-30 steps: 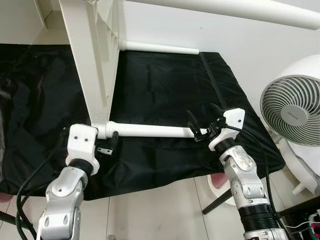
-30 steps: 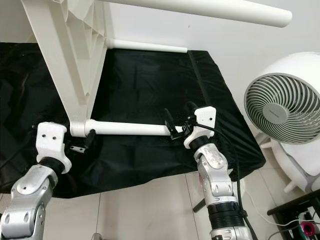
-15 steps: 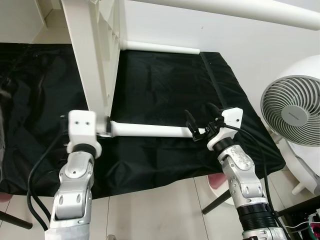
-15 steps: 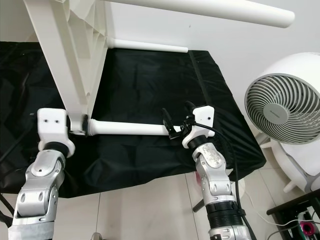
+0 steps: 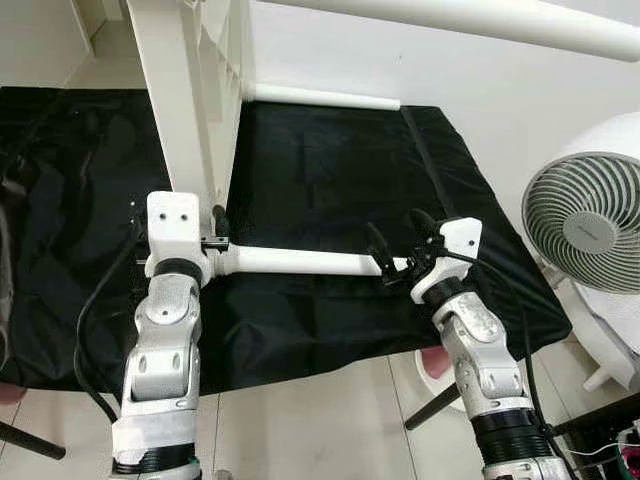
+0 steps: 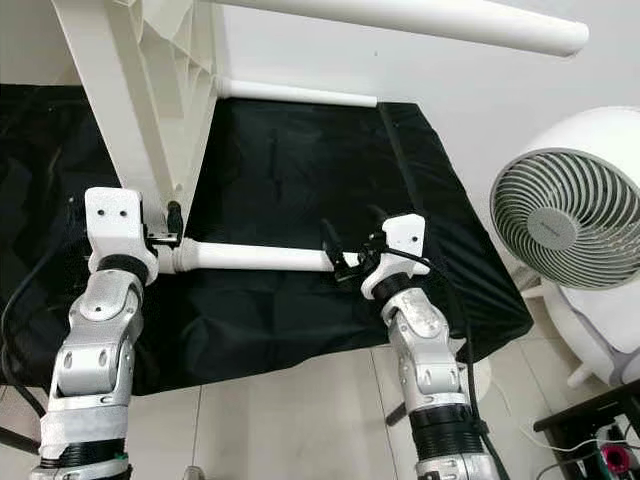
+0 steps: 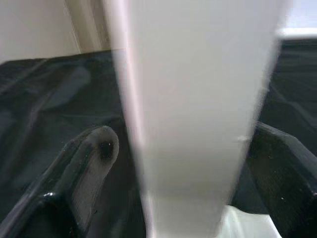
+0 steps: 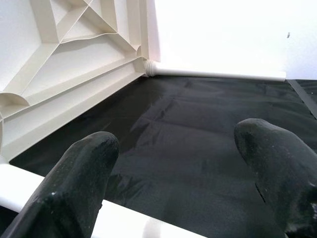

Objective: Building children table

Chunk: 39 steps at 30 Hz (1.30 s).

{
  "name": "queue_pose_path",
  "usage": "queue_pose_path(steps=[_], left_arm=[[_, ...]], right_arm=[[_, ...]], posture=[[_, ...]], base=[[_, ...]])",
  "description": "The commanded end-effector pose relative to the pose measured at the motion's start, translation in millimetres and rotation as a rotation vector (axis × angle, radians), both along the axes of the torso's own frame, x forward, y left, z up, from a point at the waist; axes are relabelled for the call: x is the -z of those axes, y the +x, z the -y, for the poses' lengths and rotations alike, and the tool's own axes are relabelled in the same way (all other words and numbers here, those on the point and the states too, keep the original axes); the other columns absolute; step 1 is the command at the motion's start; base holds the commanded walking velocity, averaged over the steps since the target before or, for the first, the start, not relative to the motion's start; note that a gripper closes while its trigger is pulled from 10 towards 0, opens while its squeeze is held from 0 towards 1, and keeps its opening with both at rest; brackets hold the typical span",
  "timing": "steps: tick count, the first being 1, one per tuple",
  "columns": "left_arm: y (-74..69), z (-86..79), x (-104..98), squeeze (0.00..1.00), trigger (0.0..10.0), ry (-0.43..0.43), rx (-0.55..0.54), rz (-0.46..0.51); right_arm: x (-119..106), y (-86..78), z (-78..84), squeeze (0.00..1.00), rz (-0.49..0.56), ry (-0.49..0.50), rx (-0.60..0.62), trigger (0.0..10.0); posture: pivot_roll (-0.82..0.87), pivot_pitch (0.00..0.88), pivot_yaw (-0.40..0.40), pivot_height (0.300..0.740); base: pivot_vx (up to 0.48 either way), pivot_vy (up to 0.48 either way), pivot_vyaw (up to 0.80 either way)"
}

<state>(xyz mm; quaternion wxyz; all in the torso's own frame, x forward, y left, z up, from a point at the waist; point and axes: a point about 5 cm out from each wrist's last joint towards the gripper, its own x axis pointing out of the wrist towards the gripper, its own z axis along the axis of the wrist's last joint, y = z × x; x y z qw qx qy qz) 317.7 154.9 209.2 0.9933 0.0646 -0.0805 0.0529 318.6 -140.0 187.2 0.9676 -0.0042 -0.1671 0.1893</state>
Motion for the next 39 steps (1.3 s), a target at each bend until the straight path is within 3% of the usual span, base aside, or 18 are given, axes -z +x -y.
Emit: queue_pose_path(steps=[1,12,22,26,27,28,29,30,31,32,33,34,39], left_arm=[[2.1,0.3,0.7,0.0,10.0,-0.021,-0.094,0.018],[27.5,16.6,2.8,0.0,10.0,0.019,-0.028,0.008],[42.9,9.7,9.8,0.0,10.0,0.037,-0.097,-0.014],[49.0,5.1,4.0,0.0,10.0,0.021,-0.131,0.02],[50.0,3.7,2.0,0.0,8.5,0.011,-0.129,0.039],[50.0,3.7,2.0,0.0,8.5,0.011,-0.129,0.039],[51.1,1.9,0.2,0.0,6.4,0.029,-0.134,0.052],[51.1,1.9,0.2,0.0,6.4,0.029,-0.134,0.052],[52.1,1.0,-0.6,0.0,4.9,0.032,-0.125,0.06],[52.1,1.0,-0.6,0.0,4.9,0.032,-0.125,0.06],[53.6,-0.7,-1.1,0.0,0.5,0.035,-0.117,0.069],[55.3,-3.4,-0.4,0.0,0.0,0.043,-0.105,0.074],[57.6,-10.0,2.4,0.0,0.0,0.063,-0.073,0.077]], right_arm=[[1.9,-1.0,-1.4,0.0,-0.012,-0.003,-0.009,10.0],[-1.3,-0.6,-3.4,0.0,-0.007,-0.011,-0.015,10.0],[-5.4,-0.6,-6.2,0.0,-0.003,-0.002,-0.011,10.0],[-8.2,-1.4,-8.0,0.0,-0.001,0.001,-0.016,10.0],[-9.0,-1.7,-8.6,0.0,-0.001,0.001,-0.018,10.0],[-9.0,-1.7,-8.6,0.0,-0.001,0.001,-0.018,10.0],[-10.0,-2.2,-9.5,0.0,0.0,0.001,-0.021,10.0],[-10.0,-2.2,-9.5,0.0,0.0,0.001,-0.021,10.0],[-10.5,-2.6,-10.2,0.0,0.0,0.001,-0.025,10.0],[-10.5,-2.6,-10.2,0.0,0.0,0.001,-0.025,10.0],[-10.9,-4.0,-11.0,0.0,-0.001,0.002,-0.03,10.0],[-10.1,-5.3,-11.6,0.0,-0.004,0.0,-0.037,10.0],[-8.5,-8.5,-12.1,0.0,-0.013,-0.002,-0.046,10.0]], posture=[[0.07,0.112,-0.097,0.74],[0.04,0.155,-0.084,0.74],[0.0,0.188,-0.086,0.74],[-0.02,0.216,-0.088,0.74],[-0.02,0.216,-0.088,0.74],[-0.02,0.216,-0.088,0.74],[-0.03,0.231,-0.09,0.74],[-0.03,0.231,-0.09,0.74],[-0.03,0.231,-0.09,0.74],[-0.03,0.231,-0.09,0.74],[-0.03,0.248,-0.09,0.74],[-0.03,0.248,-0.09,0.74],[-0.03,0.262,-0.083,0.74]], base=[[0.0,0.0,0.0],[0.0,0.0,0.0],[0.0,0.0,0.0],[0.0,0.0,0.0],[0.0,0.0,0.0],[0.0,0.0,0.0],[0.0,0.0,0.0],[0.0,0.0,0.0],[0.0,0.0,0.0],[0.0,0.0,0.0],[0.0,0.0,0.0],[0.0,0.0,0.0],[0.0,0.0,0.0]])
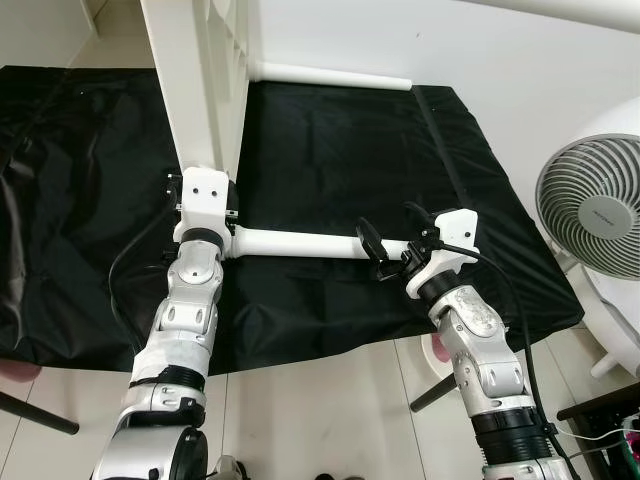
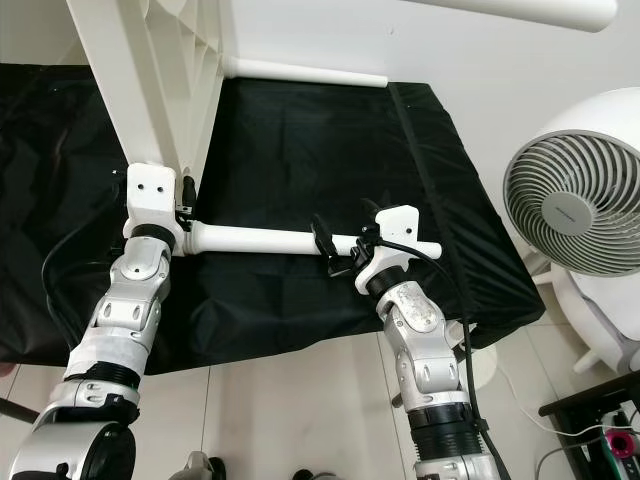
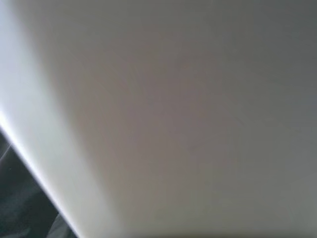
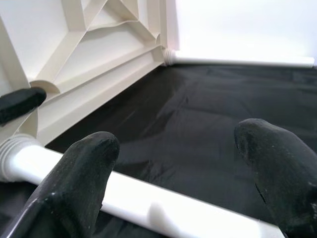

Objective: Building children table

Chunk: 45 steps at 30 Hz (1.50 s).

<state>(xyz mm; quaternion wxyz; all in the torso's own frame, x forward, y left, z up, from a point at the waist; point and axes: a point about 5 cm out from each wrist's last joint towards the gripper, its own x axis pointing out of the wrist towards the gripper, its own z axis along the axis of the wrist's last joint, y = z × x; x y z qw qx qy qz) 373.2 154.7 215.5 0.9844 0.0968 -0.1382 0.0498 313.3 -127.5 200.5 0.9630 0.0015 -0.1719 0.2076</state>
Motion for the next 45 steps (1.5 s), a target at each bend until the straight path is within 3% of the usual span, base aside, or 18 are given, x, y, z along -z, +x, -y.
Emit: queue_pose_path(steps=[1,12,14,16,17,20,21,23,24,25,27,30,35,38,43,45], left_arm=[[2.1,-10.2,8.7,0.0,0.0,-0.014,-0.081,-0.032],[-2.8,-33.5,9.0,0.0,0.0,0.029,-0.086,-0.015],[-11.8,-50.4,5.5,0.0,0.0,0.053,-0.102,0.002],[-11.8,-50.4,5.5,0.0,0.0,0.053,-0.102,0.002],[-16.3,-58.5,3.9,0.0,0.0,0.071,-0.111,0.009],[-16.3,-58.5,3.9,0.0,0.0,0.071,-0.111,0.009],[-22.6,-68.7,0.9,0.0,0.0,0.094,-0.125,0.017],[-22.6,-68.7,0.9,0.0,0.0,0.094,-0.125,0.017],[-30.2,-80.5,-4.5,0.0,0.0,0.12,-0.138,0.03],[-30.2,-80.5,-4.5,0.0,0.0,0.12,-0.138,0.03],[-47.2,-104.1,-19.9,0.0,0.0,0.172,-0.182,0.067],[-55.7,-114.6,-28.2,0.0,0.0,0.187,-0.21,0.087],[-63.6,-120.4,-35.8,0.0,0.0,0.181,-0.232,0.105],[-79.5,-125.4,-49.2,0.0,0.0,0.168,-0.272,0.141],[-84.7,-126.7,-51.8,0.0,0.0,0.154,-0.289,0.152],[-98.5,-118.5,-51.0,0.0,0.0,0.092,-0.294,0.15]], right_arm=[[4.8,-3.2,0.4,0.0,-0.021,-0.009,-0.007,10.0],[7.0,-7.7,2.4,0.0,-0.033,-0.016,-0.004,10.0],[8.0,-9.0,4.8,0.0,-0.037,-0.025,-0.001,10.0],[8.0,-9.0,4.8,0.0,-0.037,-0.025,-0.001,10.0],[8.3,-9.2,6.4,0.0,-0.039,-0.03,0.001,10.0],[8.3,-9.2,6.4,0.0,-0.039,-0.03,0.001,10.0],[8.6,-8.8,8.1,0.0,-0.041,-0.035,0.001,10.0],[8.6,-8.8,8.1,0.0,-0.041,-0.035,0.001,10.0],[8.8,-7.6,8.4,0.0,-0.043,-0.039,-0.002,10.0],[8.8,-7.6,8.4,0.0,-0.043,-0.039,-0.002,10.0],[8.7,-5.4,7.5,0.0,-0.043,-0.044,-0.011,10.0],[8.6,-5.1,7.1,0.0,-0.045,-0.045,-0.014,10.0],[9.0,-5.1,7.4,0.0,-0.047,-0.047,-0.014,10.0],[10.2,-4.2,7.1,0.0,-0.049,-0.051,-0.018,10.0],[10.4,-3.7,6.7,0.0,-0.049,-0.052,-0.02,10.0],[10.4,-2.3,7.0,0.0,-0.048,-0.057,-0.024,10.0]], posture=[[-0.03,0.262,-0.083,0.74],[-0.02,0.279,-0.071,0.74],[-0.02,0.284,-0.074,0.74],[-0.02,0.284,-0.074,0.74],[-0.01,0.286,-0.078,0.74],[-0.01,0.286,-0.078,0.74],[0.0,0.286,-0.084,0.74],[0.0,0.286,-0.084,0.74],[0.01,0.284,-0.089,0.74],[0.01,0.284,-0.089,0.74],[0.02,0.284,-0.09,0.74],[0.02,0.282,-0.09,0.74],[0.03,0.281,-0.091,0.74],[0.03,0.275,-0.095,0.74],[0.03,0.271,-0.096,0.74],[0.03,0.269,-0.098,0.74]], base=[[0.0,0.0,0.0],[0.0,0.0,0.0],[0.0,0.0,0.0],[0.0,0.0,0.0],[0.0,0.0,0.0],[0.0,0.0,0.0],[0.0,0.0,0.0],[0.0,0.0,0.0],[0.0,0.0,0.0],[0.0,0.0,0.0],[0.0,0.0,0.0],[0.0,0.0,0.0],[0.0,0.0,0.0],[0.0,0.0,0.0],[0.0,0.0,0.0],[0.0,0.0,0.0]])
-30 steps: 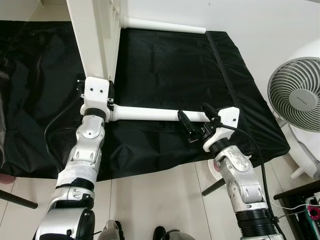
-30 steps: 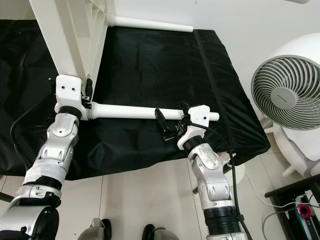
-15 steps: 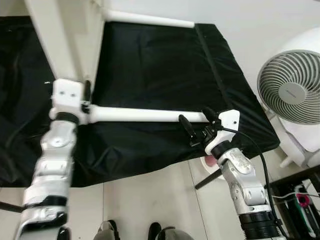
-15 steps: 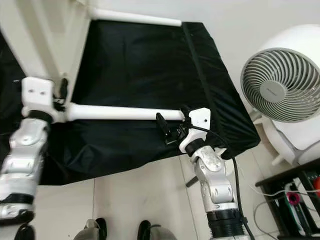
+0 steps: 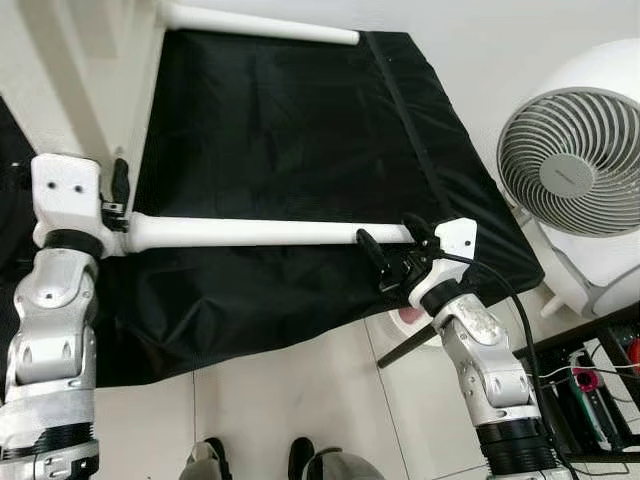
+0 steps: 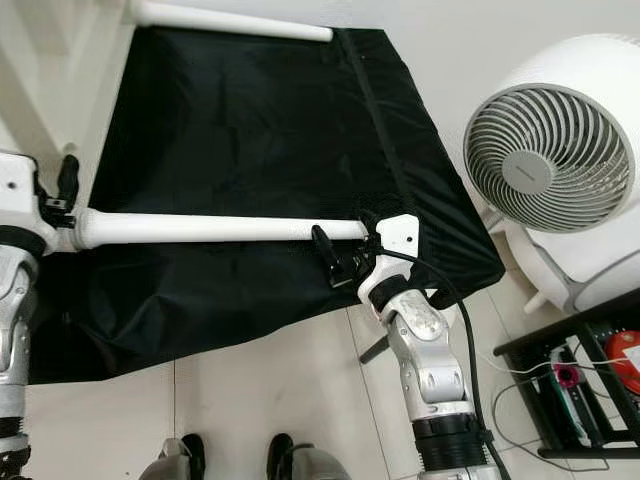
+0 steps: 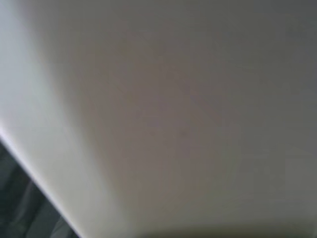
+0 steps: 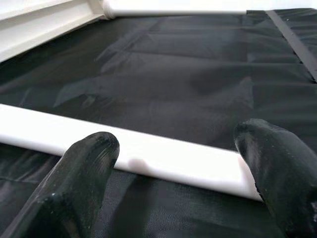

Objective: Building children table

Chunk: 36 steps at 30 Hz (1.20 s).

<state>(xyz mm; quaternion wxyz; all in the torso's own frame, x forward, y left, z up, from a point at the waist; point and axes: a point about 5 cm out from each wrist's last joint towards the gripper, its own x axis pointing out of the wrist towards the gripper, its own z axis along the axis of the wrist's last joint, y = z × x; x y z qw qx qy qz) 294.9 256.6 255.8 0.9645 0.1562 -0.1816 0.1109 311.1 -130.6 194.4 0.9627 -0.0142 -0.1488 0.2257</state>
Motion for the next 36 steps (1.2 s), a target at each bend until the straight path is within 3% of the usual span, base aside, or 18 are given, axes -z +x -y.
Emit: queue_pose_path(steps=[1,3,6,11,12,16,17,18,19,33,36], left_arm=[[-20.2,-16.7,-10.6,0.0,0.0,-0.02,-0.159,0.063],[-20.2,-16.7,-10.6,0.0,0.0,-0.02,-0.159,0.063],[-39.1,-0.2,7.1,0.0,0.0,-0.102,-0.155,0.024],[-43.0,-1.5,14.2,0.0,0.0,-0.107,-0.164,-0.012],[-40.0,-2.2,20.7,0.0,10.0,-0.083,-0.144,-0.068],[-36.2,-1.1,27.1,0.02,10.0,-0.06,-0.097,-0.113],[-36.4,-0.6,27.6,0.55,10.0,-0.066,-0.09,-0.122],[-36.4,-0.6,27.6,0.55,10.0,-0.066,-0.09,-0.122],[-37.1,-0.4,27.6,1.0,10.0,-0.087,-0.082,-0.12],[-45.8,-6.1,28.8,1.0,10.0,-0.086,-0.119,-0.16],[-54.9,-3.2,31.9,1.0,10.0,-0.102,-0.126,-0.163]], right_arm=[[4.4,-0.1,3.9,0.0,-0.01,-0.011,0.006,10.0],[4.4,-0.1,3.9,0.0,-0.01,-0.011,0.006,10.0],[4.7,2.1,5.5,0.0,-0.011,-0.022,0.003,10.0],[5.2,2.9,4.1,0.0,-0.014,-0.023,-0.004,10.0],[5.3,3.6,2.3,0.0,-0.015,-0.024,-0.011,10.0],[5.4,4.0,1.3,0.0,-0.015,-0.028,-0.02,10.0],[5.4,4.1,1.6,0.0,-0.015,-0.029,-0.02,10.0],[5.4,4.1,1.6,0.0,-0.015,-0.029,-0.02,10.0],[5.6,3.9,2.5,0.0,-0.014,-0.031,-0.018,10.0],[7.1,3.0,4.2,0.0,-0.018,-0.03,-0.013,10.0],[7.5,3.9,3.8,0.0,-0.018,-0.031,-0.015,10.0]], posture=[[0.03,0.269,-0.098,0.74],[0.03,0.269,-0.098,0.74],[0.03,0.274,-0.105,0.74],[0.04,0.279,-0.112,0.74],[0.05,0.28,-0.116,0.74],[0.04,0.282,-0.113,0.74],[0.04,0.282,-0.113,0.74],[0.04,0.282,-0.113,0.74],[0.04,0.283,-0.11,0.74],[0.04,0.283,-0.11,0.74],[0.05,0.271,-0.111,0.74]], base=[[0.0,0.0,0.0],[0.0,0.0,0.0],[0.0,0.0,0.0],[0.0,0.0,0.0],[0.0,0.0,0.0],[0.0,0.0,0.0],[0.0,0.0,0.0],[0.0,0.0,0.0],[0.0,0.0,0.0],[0.0,0.0,0.0],[0.0,0.0,0.0]])
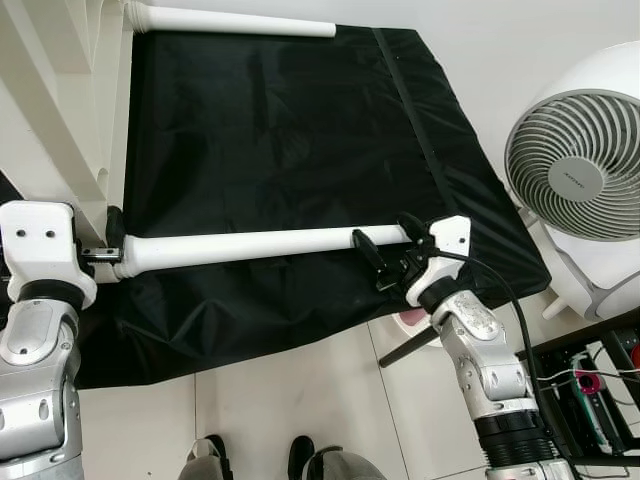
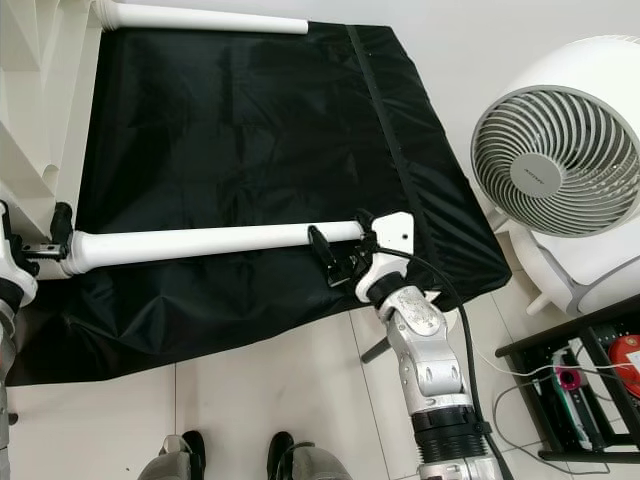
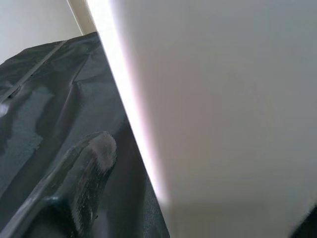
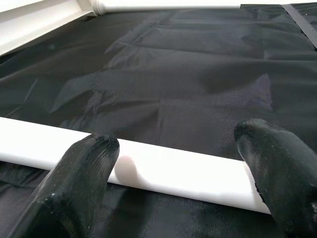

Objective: Building children table

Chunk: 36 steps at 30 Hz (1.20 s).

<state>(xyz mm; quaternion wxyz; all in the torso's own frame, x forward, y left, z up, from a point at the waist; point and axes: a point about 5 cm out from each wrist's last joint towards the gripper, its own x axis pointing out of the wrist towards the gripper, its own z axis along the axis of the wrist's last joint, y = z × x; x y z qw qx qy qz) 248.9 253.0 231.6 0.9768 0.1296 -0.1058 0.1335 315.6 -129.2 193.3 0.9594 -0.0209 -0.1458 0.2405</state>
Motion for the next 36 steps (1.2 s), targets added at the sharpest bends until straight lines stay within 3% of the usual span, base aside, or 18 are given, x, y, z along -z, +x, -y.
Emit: queue_pose_path(steps=[1,2,3,13,16,19,23,27,29,33,36], left_arm=[[-12.2,-5.5,9.0,1.0,10.0,-0.021,-0.075,-0.029],[-12.2,-5.5,9.0,1.0,10.0,-0.021,-0.075,-0.029],[-16.2,-2.0,11.2,0.0,10.0,-0.024,-0.068,-0.031],[-31.8,19.5,10.6,0.0,10.0,-0.107,0.041,0.015],[-39.7,27.9,10.2,0.0,10.0,-0.147,0.137,0.031],[-46.3,35.2,15.1,0.0,10.0,-0.172,0.22,0.009],[-47.9,37.1,16.7,0.0,10.0,-0.175,0.239,0.001],[-56.2,58.4,37.9,0.0,10.0,-0.223,0.42,-0.129],[-56.2,58.4,37.9,0.0,10.0,-0.223,0.42,-0.129],[-59.2,71.6,54.3,0.0,10.0,-0.268,0.53,-0.232],[-55.0,74.0,62.1,0.0,10.0,-0.289,0.546,-0.271]], right_arm=[[6.5,-0.3,4.9,0.0,-0.016,-0.012,0.012,10.0],[6.5,-0.3,4.9,0.0,-0.016,-0.012,0.012,10.0],[7.0,0.0,4.5,0.0,-0.016,-0.011,0.01,10.0],[8.6,2.3,-0.2,0.0,-0.018,-0.006,-0.006,10.0],[8.8,3.4,-2.9,0.0,-0.017,-0.005,-0.019,10.0],[9.4,4.6,-4.2,0.0,-0.016,-0.005,-0.024,10.0],[9.6,4.9,-4.4,0.0,-0.016,-0.005,-0.024,10.0],[10.1,6.0,-5.2,0.0,-0.009,-0.007,-0.026,10.0],[10.1,6.0,-5.2,0.0,-0.009,-0.007,-0.026,10.0],[7.9,8.7,-3.0,0.0,0.011,-0.003,0.002,10.0],[6.1,10.3,-3.4,0.0,0.02,0.001,0.014,10.0]], posture=[[0.05,0.271,-0.111,0.74],[0.05,0.271,-0.111,0.74],[0.06,0.267,-0.111,0.74],[0.08,0.253,-0.115,0.74],[0.09,0.243,-0.116,0.74],[0.1,0.237,-0.115,0.74],[0.1,0.237,-0.115,0.74],[0.11,0.22,-0.112,0.74],[0.11,0.22,-0.112,0.74],[0.12,0.201,-0.109,0.74],[0.12,0.197,-0.103,0.74]], base=[[0.0,0.0,0.0],[0.0,0.0,0.0],[0.0,0.0,0.0],[0.0,0.0,0.0],[0.0,0.0,0.0],[0.0,0.0,0.0],[0.0,0.0,0.0],[0.0,0.0,0.0],[0.0,0.0,0.0],[0.0,0.0,0.0],[0.0,0.0,0.0]])
